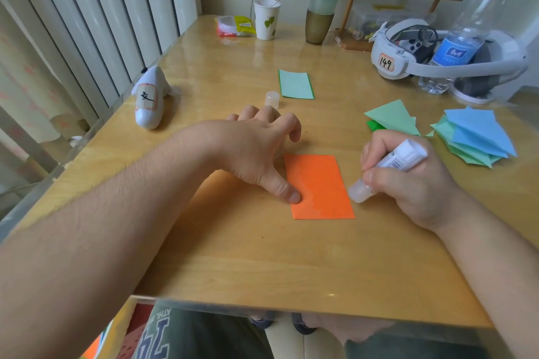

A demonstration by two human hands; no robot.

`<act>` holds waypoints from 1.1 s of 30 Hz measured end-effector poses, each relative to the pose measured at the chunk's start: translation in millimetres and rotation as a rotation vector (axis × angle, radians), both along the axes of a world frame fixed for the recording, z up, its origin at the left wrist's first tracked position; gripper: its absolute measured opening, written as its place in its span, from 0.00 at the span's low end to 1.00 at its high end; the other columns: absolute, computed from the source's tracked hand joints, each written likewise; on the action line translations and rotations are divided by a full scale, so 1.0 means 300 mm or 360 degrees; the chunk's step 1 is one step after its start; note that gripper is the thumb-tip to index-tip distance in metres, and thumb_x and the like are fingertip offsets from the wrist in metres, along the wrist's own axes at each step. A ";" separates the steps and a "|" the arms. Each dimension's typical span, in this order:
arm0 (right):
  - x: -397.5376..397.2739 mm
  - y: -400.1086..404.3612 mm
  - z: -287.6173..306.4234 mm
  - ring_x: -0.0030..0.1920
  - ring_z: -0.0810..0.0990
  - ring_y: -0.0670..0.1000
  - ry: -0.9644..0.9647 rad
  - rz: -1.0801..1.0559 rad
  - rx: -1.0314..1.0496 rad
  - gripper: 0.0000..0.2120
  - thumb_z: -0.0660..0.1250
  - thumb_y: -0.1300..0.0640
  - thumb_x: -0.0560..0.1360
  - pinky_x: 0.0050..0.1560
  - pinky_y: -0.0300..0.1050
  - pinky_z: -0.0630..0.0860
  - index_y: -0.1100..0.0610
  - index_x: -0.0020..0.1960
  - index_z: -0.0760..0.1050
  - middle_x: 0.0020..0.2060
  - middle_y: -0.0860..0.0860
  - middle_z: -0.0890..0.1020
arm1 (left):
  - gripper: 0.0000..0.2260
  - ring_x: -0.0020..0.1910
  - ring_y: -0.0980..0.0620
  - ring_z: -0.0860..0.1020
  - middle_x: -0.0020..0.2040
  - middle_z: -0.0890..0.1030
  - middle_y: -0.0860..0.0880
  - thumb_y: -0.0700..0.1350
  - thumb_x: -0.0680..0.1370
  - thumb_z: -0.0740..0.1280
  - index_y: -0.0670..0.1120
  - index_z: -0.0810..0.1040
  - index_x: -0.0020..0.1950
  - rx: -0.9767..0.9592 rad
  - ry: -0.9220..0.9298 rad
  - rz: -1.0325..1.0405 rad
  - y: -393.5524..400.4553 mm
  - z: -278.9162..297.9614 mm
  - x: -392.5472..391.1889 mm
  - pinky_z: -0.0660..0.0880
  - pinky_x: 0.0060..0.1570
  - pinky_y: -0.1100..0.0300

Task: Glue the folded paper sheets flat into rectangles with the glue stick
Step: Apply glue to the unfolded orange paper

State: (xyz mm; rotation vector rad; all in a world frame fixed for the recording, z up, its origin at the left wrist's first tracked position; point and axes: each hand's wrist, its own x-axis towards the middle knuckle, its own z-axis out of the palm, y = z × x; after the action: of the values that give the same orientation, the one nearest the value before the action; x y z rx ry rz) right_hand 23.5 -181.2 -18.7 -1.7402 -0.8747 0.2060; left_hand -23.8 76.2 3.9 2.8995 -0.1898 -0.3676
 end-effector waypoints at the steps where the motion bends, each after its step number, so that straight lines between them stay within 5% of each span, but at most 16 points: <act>1: -0.002 0.006 0.001 0.31 0.69 0.54 -0.0002 0.0012 -0.0019 0.08 0.70 0.54 0.63 0.33 0.52 0.63 0.56 0.34 0.72 0.27 0.49 0.76 | 0.41 0.64 0.47 0.62 0.65 0.63 0.55 0.76 0.58 0.75 0.65 0.59 0.62 -0.0002 0.0000 0.0000 0.001 -0.001 0.000 0.65 0.69 0.46; 5: -0.029 0.043 0.009 0.29 0.76 0.42 -0.0073 -0.0078 -0.0282 0.06 0.68 0.60 0.65 0.32 0.36 0.67 0.59 0.35 0.71 0.26 0.44 0.81 | 0.41 0.64 0.47 0.62 0.65 0.63 0.55 0.76 0.57 0.75 0.65 0.59 0.62 -0.0002 -0.0007 -0.0003 0.002 -0.002 0.003 0.66 0.68 0.46; 9: -0.001 0.082 0.015 0.41 0.84 0.55 -0.0157 -0.0388 -0.0480 0.08 0.71 0.57 0.67 0.39 0.48 0.75 0.57 0.38 0.72 0.33 0.48 0.86 | 0.41 0.64 0.47 0.62 0.65 0.63 0.55 0.76 0.57 0.75 0.65 0.59 0.61 0.0014 -0.0021 -0.0005 0.000 -0.004 0.004 0.66 0.68 0.46; 12: 0.016 0.105 0.012 0.44 0.84 0.53 -0.0190 -0.0524 -0.0517 0.08 0.72 0.58 0.73 0.48 0.54 0.79 0.56 0.40 0.73 0.35 0.46 0.87 | 0.41 0.64 0.47 0.62 0.66 0.63 0.55 0.75 0.58 0.76 0.65 0.58 0.61 0.0010 -0.0022 -0.0005 0.000 -0.006 0.005 0.65 0.68 0.47; 18: 0.028 0.106 0.005 0.37 0.81 0.38 -0.0149 -0.0552 -0.0277 0.08 0.74 0.57 0.78 0.38 0.35 0.73 0.57 0.46 0.76 0.35 0.39 0.86 | 0.41 0.64 0.47 0.62 0.65 0.63 0.55 0.76 0.58 0.75 0.65 0.59 0.62 0.0010 -0.0018 -0.0008 0.001 -0.004 0.005 0.66 0.67 0.47; 25: 0.073 0.086 0.087 0.32 0.68 0.50 -0.0031 -0.0614 -0.0114 0.11 0.74 0.54 0.75 0.37 0.47 0.65 0.58 0.41 0.75 0.25 0.43 0.74 | 0.41 0.64 0.47 0.62 0.65 0.63 0.55 0.76 0.58 0.75 0.65 0.59 0.62 0.0007 -0.0028 -0.0018 0.004 -0.006 0.004 0.66 0.66 0.48; 29: 0.057 0.117 0.102 0.35 0.78 0.47 -0.0069 -0.0459 -0.0486 0.08 0.73 0.58 0.75 0.41 0.49 0.73 0.58 0.40 0.76 0.29 0.41 0.83 | 0.41 0.63 0.47 0.62 0.64 0.63 0.56 0.77 0.57 0.75 0.66 0.59 0.62 0.0021 -0.0020 -0.0009 0.006 -0.006 0.005 0.67 0.67 0.46; 33: 0.048 0.154 0.063 0.46 0.84 0.56 -0.0141 -0.0420 -0.0777 0.05 0.69 0.56 0.72 0.53 0.61 0.80 0.57 0.40 0.76 0.33 0.46 0.87 | 0.41 0.63 0.48 0.61 0.64 0.63 0.56 0.76 0.58 0.75 0.65 0.59 0.62 0.0026 -0.0018 -0.0011 0.004 -0.007 0.004 0.67 0.67 0.47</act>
State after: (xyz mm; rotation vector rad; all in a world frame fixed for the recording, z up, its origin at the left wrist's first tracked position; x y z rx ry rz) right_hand 37.9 -135.0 0.3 -2.3148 -0.6817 0.1765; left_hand -22.6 77.3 1.9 2.9180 -0.1994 -0.3559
